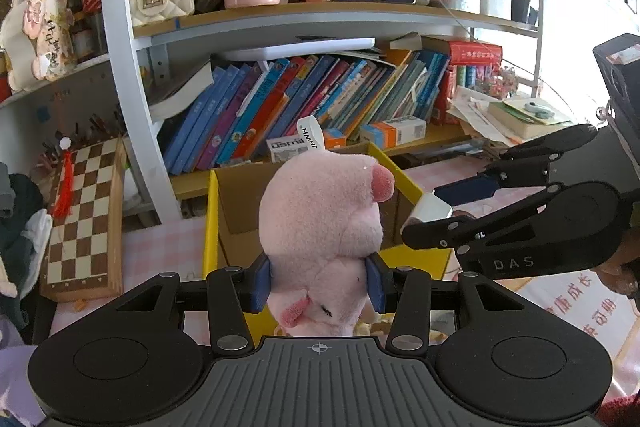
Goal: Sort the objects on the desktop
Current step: 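Lift and carry the pig and charger over the yellow box with both tools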
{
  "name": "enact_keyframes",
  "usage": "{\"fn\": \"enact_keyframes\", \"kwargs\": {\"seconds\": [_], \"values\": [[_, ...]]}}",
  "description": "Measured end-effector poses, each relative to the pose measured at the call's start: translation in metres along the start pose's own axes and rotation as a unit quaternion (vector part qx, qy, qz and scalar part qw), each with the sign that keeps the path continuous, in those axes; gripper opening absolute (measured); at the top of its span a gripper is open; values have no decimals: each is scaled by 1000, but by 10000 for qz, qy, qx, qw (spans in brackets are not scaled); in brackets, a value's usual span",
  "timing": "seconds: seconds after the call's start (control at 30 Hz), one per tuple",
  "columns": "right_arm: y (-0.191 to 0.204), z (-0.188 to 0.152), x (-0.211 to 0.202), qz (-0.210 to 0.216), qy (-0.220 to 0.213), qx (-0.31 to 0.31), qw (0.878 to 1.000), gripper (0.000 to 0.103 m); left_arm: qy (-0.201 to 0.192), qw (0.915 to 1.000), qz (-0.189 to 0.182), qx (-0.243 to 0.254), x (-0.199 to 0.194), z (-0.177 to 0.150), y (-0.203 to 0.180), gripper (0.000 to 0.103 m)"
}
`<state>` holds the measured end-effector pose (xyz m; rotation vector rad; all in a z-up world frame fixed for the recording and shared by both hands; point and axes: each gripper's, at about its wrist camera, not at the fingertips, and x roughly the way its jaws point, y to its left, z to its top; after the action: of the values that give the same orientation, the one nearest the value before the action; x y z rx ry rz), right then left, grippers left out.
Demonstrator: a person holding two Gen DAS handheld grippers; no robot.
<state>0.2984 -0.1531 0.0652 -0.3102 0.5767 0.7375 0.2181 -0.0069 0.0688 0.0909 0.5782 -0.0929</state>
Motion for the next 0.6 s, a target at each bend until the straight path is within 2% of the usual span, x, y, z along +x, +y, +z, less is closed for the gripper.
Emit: {"fn": "enact_keyframes", "kwargs": {"seconds": [0.33,0.6], "values": [[-29,25,38,167,10,-383,9991,42,141,9998,148,-25,37,28,13,45],[-46,41,77,335,154,-865,9956,42,413,9987,296,59,80,48,23,45]]}}
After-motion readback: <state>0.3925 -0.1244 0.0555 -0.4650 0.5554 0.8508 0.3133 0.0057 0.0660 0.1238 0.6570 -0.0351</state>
